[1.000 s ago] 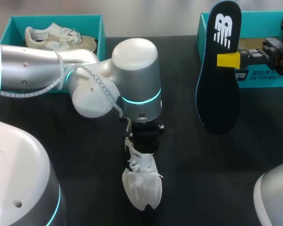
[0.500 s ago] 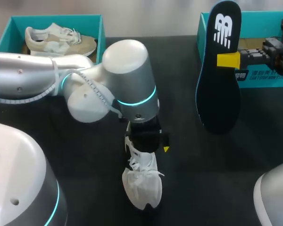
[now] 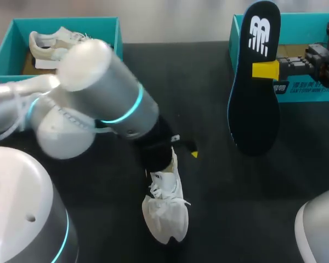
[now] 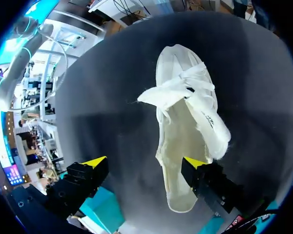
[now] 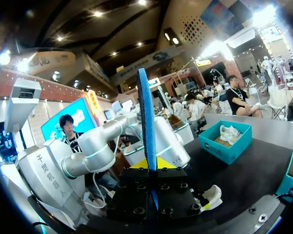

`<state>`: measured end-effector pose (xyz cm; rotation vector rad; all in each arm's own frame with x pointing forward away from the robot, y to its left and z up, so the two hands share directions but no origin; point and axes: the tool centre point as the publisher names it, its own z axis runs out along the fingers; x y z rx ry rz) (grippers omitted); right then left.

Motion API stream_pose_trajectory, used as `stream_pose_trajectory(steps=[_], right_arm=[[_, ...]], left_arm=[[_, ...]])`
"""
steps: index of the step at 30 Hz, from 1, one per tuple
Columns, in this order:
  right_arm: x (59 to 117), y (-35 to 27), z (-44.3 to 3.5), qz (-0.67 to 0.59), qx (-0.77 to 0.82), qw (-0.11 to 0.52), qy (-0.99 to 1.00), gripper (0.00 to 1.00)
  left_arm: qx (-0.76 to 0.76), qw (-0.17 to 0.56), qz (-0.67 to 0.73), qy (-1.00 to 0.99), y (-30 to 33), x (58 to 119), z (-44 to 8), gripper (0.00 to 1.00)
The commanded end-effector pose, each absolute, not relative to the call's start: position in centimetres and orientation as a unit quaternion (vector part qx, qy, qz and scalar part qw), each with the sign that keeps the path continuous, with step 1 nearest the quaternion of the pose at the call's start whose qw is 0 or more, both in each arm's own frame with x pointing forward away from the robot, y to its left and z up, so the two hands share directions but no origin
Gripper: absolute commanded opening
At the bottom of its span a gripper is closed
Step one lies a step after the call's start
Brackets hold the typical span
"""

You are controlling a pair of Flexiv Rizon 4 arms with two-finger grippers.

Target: Take the shoe out of the shoebox, open the shoe tongue, remove and reinsert the insole, then place the shoe into the shoebox

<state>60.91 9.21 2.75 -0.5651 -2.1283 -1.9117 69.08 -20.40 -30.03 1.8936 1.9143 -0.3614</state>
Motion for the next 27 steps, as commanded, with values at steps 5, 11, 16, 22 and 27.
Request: stream_pose_trajectory(steps=[5,11,16,22,27], right_arm=[[61.3,9.5,2.8,-0.650,-0.191,0.114,-0.726,0.00],[61.3,9.5,2.8,-0.650,-0.191,0.114,-0.726,0.00],[61.3,9.5,2.8,-0.650,-0.191,0.114,-0.726,0.00],[61.3,9.5,2.8,-0.650,-0.191,0.114,-0.726,0.00],[61.3,9.5,2.8,-0.650,-0.191,0.114,-0.726,0.00]], left_arm=[[0.628,0.361,-0.225,0.651,-15.4,68.4,-22.9,1.00],[0.599,0.423,-0.273,0.623,-14.8,68.9,-19.9,1.00],[0.581,0.452,-0.299,0.607,-14.5,69.8,-17.8,1.00],[0.566,0.475,-0.330,0.588,-14.4,71.0,-15.6,1.00],[0.555,0.490,-0.344,0.578,-14.6,72.0,-14.1,1.00]])
